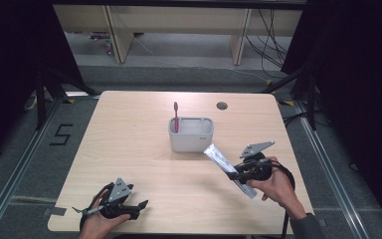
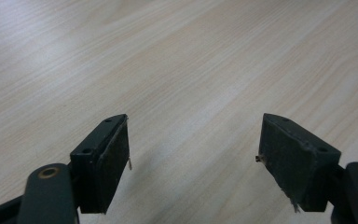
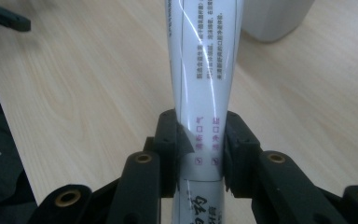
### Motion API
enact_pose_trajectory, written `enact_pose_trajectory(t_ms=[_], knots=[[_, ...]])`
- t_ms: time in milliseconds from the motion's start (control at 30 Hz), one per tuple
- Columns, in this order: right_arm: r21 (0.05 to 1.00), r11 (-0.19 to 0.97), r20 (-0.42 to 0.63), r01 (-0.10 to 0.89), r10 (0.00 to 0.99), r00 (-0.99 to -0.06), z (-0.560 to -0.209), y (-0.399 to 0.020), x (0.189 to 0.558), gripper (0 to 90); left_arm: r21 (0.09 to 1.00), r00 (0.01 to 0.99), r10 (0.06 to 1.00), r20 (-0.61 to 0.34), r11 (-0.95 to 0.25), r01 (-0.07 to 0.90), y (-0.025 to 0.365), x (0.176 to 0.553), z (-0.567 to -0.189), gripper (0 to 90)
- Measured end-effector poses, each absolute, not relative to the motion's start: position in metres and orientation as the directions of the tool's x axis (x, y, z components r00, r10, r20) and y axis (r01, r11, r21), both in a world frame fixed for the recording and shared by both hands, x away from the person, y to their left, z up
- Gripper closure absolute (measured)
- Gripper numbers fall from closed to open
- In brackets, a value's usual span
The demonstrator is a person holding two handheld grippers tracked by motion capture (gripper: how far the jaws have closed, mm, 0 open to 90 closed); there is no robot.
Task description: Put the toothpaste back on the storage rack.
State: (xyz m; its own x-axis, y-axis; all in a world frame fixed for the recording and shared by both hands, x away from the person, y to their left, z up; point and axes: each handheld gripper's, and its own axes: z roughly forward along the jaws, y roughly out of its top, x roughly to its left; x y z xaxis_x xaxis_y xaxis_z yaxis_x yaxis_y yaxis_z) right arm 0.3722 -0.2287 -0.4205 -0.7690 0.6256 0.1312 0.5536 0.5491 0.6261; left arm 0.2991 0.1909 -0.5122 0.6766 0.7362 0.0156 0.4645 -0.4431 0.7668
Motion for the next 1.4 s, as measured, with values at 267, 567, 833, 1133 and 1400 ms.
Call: enact_pose_trajectory(t_ms=[267, 567, 833, 1133, 1400], knots=[[0.714, 0.501, 0.098, 0.489, 0.621, -0.778, -0.412, -0.225, 0.383, 70.8, 0.775, 0.674, 0.739, 0.0, -0.426, 0.467, 0.19, 0.299, -0.513, 23.9], [0.785, 0.439, 0.082, 0.438, 0.627, -0.775, -0.399, -0.219, 0.395, 70.8, 0.771, 0.677, 0.736, 0.004, -0.433, 0.466, 0.19, 0.299, -0.513, 23.9], [0.832, 0.362, 0.106, 0.42, 0.641, -0.761, -0.388, -0.216, 0.405, 70.7, 0.771, 0.678, 0.735, 0.003, -0.433, 0.466, 0.19, 0.299, -0.513, 23.9], [0.867, 0.322, 0.079, 0.38, 0.664, -0.744, -0.383, -0.213, 0.424, 70.7, 0.772, 0.674, 0.738, 0.002, -0.43, 0.468, 0.191, 0.3, -0.513, 23.9], [0.884, 0.278, 0.111, 0.376, 0.657, -0.746, -0.382, -0.205, 0.434, 70.7, 0.776, 0.68, 0.734, 0.001, -0.429, 0.462, 0.19, 0.3, -0.514, 23.9]])
